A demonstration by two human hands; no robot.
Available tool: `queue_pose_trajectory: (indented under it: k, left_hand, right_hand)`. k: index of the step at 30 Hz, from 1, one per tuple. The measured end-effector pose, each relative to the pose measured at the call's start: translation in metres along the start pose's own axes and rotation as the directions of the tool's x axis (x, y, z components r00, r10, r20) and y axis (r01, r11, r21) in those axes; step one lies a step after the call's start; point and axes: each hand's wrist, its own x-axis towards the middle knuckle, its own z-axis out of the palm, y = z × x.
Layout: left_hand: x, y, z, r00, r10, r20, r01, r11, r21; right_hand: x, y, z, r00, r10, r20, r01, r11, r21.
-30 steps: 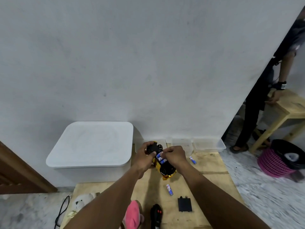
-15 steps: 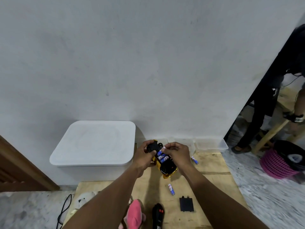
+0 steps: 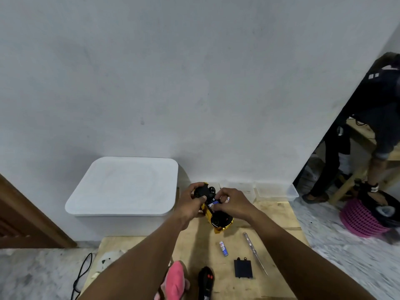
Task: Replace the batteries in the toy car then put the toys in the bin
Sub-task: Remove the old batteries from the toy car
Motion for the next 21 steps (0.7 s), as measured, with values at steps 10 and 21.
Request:
queue_pose_trajectory:
  k: [10, 21]
  left_hand:
    - [-0.002, -0.002, -0.005, 1.000, -0.024, -0.004, 0.024, 0.999, 0.044]
    - [-0.004, -0.006, -0.008, 0.998, -0.070, 0.001, 0.070, 0.997, 0.038]
  right_hand:
    - [-0.001, 0.002, 0.005, 0.987, -0.156, -0.046, 0.139, 0.957, -0.254]
    - [0.000, 0.009, 0.007, 0.981, -0.194, -0.014, 0.193, 0.979, -0.067]
